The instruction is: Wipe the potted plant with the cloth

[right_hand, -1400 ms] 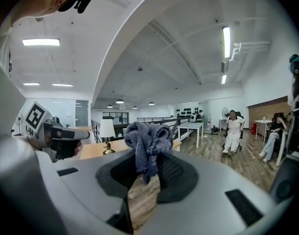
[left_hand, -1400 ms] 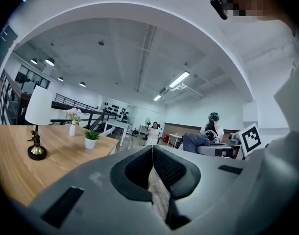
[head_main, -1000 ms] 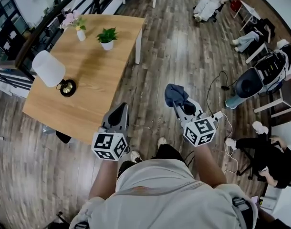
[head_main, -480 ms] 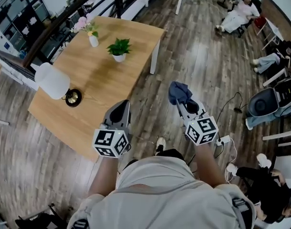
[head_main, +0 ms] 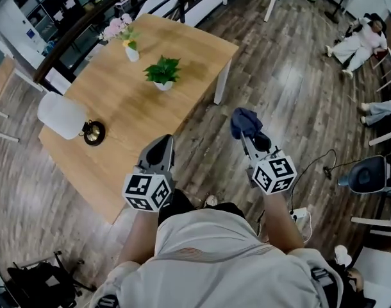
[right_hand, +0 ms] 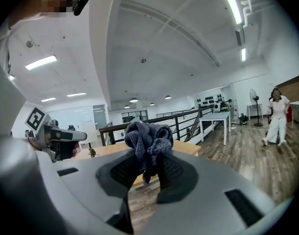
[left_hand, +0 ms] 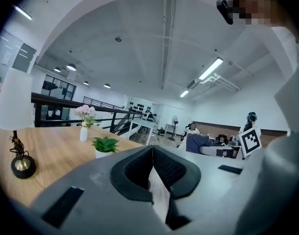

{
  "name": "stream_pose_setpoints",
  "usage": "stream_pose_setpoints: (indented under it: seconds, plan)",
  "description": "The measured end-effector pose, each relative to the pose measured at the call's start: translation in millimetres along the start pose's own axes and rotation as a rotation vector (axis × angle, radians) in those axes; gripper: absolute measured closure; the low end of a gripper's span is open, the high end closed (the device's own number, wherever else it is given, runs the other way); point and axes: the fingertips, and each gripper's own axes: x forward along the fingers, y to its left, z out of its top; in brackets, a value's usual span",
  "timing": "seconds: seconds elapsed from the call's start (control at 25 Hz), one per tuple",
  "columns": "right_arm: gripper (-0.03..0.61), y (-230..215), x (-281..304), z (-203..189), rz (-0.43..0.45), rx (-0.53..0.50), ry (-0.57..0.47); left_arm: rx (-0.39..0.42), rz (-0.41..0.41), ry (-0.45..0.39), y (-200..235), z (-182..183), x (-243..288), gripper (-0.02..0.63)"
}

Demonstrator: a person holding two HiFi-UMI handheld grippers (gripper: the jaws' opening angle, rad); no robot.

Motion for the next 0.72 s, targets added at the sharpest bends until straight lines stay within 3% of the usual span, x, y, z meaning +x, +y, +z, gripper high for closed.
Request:
stream_pose_setpoints:
  seconds: [0.4,0.72]
  plan:
    - [0.443,-18.2,101.0,-3.7,0.103,-0.008,0.074,-0.087,0.083,0.046,67.8,-13.0,64.9,0.598]
    - [0.443,-30.2,200.6,31.8,0.162,-0.068,0.129,-0.151,0.132,0.056,142.8,5.7,121.3,0.598]
